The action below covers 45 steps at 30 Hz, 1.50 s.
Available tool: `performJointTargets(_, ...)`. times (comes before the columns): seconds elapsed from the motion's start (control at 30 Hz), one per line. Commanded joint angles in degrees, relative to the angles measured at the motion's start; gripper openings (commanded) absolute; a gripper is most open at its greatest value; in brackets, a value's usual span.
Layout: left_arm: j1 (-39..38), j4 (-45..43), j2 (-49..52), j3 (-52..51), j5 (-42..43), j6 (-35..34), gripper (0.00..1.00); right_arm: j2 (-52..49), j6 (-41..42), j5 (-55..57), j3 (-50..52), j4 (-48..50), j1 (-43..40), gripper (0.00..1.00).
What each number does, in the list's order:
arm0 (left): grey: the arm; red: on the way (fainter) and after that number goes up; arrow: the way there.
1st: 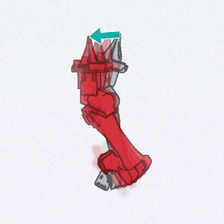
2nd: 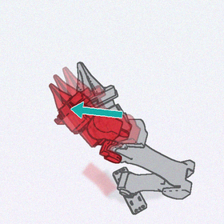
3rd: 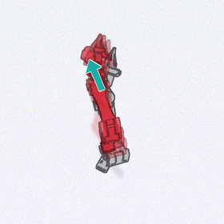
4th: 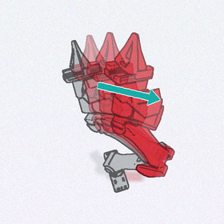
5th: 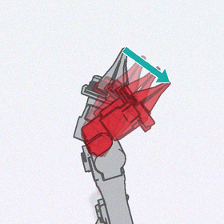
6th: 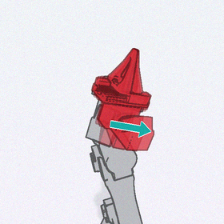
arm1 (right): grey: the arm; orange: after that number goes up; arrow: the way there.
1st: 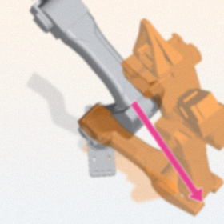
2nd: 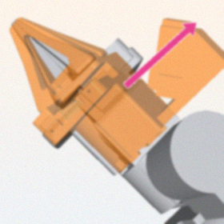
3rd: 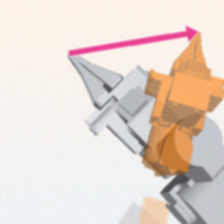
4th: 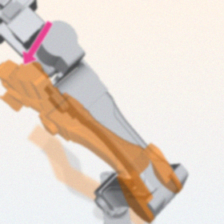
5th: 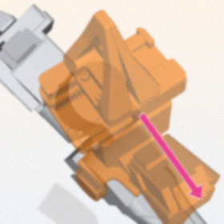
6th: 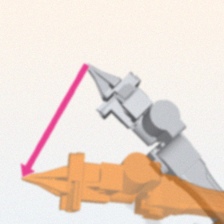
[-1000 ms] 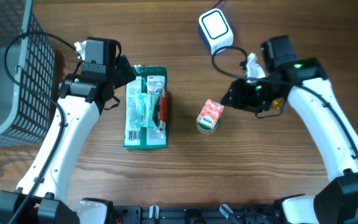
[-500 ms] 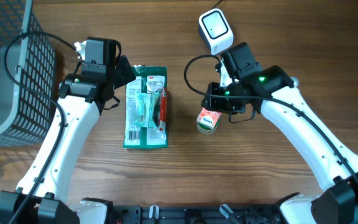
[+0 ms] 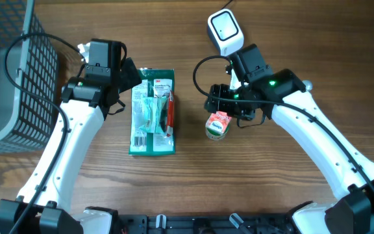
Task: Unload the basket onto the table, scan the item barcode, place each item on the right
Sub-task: 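Reach the right gripper over the red tissue pack, then lower and close the right gripper on the red tissue pack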
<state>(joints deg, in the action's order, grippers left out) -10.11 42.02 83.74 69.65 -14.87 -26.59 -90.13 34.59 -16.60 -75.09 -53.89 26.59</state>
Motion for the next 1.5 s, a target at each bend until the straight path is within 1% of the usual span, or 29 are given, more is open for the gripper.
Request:
performJointTargets(0.0,0.3,-0.2,0.3,-0.2,0.1,0.9,1.00,-0.4,0.0,0.7,0.6,0.3,0.3,0.72)
performJointTargets(0.03,0.3,-0.2,0.3,-0.2,0.1,0.9,1.00,-0.4,0.0,0.7,0.6,0.3,0.3,0.72)
performJointTargets(0.07,0.3,-0.2,0.3,-0.2,0.1,0.9,1.00,-0.4,0.0,0.7,0.6,0.5,0.3,0.78)
performJointTargets(0.13,0.3,-0.2,0.3,-0.2,0.1,0.9,1.00,-0.4,-0.1,0.7,0.6,0.5,0.3,0.80)
performJointTargets(0.17,0.3,-0.2,0.3,-0.2,0.1,0.9,1.00,-0.4,-0.1,0.7,0.6,0.5,0.3,0.87)
performJointTargets(0.2,0.3,-0.2,0.3,-0.2,0.1,0.9,1.00,-0.4,0.0,0.7,0.6,0.5,0.3,0.91)
performJointTargets(0.23,0.3,-0.2,0.3,-0.2,0.1,0.9,1.00,-0.4,-0.1,0.7,0.6,0.5,0.3,0.92)
performJointTargets(0.33,0.3,-0.2,0.3,-0.2,0.1,0.9,1.00,-0.4,0.0,0.7,0.6,0.5,0.3,0.83)
performJointTargets(0.37,0.3,-0.2,0.3,-0.2,0.1,0.9,1.00,-0.4,0.0,0.7,0.6,0.5,0.3,0.79)
performJointTargets(0.4,0.3,-0.2,0.3,-0.2,0.1,0.9,1.00,-0.4,0.0,0.7,0.6,0.5,0.3,0.73)
performJointTargets(0.5,0.3,-0.2,0.3,-0.2,0.1,0.9,1.00,-0.4,0.0,0.7,0.6,0.5,0.3,0.62)
performJointTargets(0.57,0.3,-0.2,0.3,-0.2,0.1,0.9,1.00,-0.4,0.0,0.7,0.6,0.6,0.3,0.57)
performJointTargets(0.67,0.3,-0.2,0.3,-0.2,0.1,0.9,1.00,-0.4,0.0,0.7,0.6,0.5,0.3,0.54)
performJointTargets(1.47,0.3,-0.2,0.3,-0.2,0.1,0.9,1.00,-0.4,0.1,0.7,0.6,0.3,0.3,0.53)
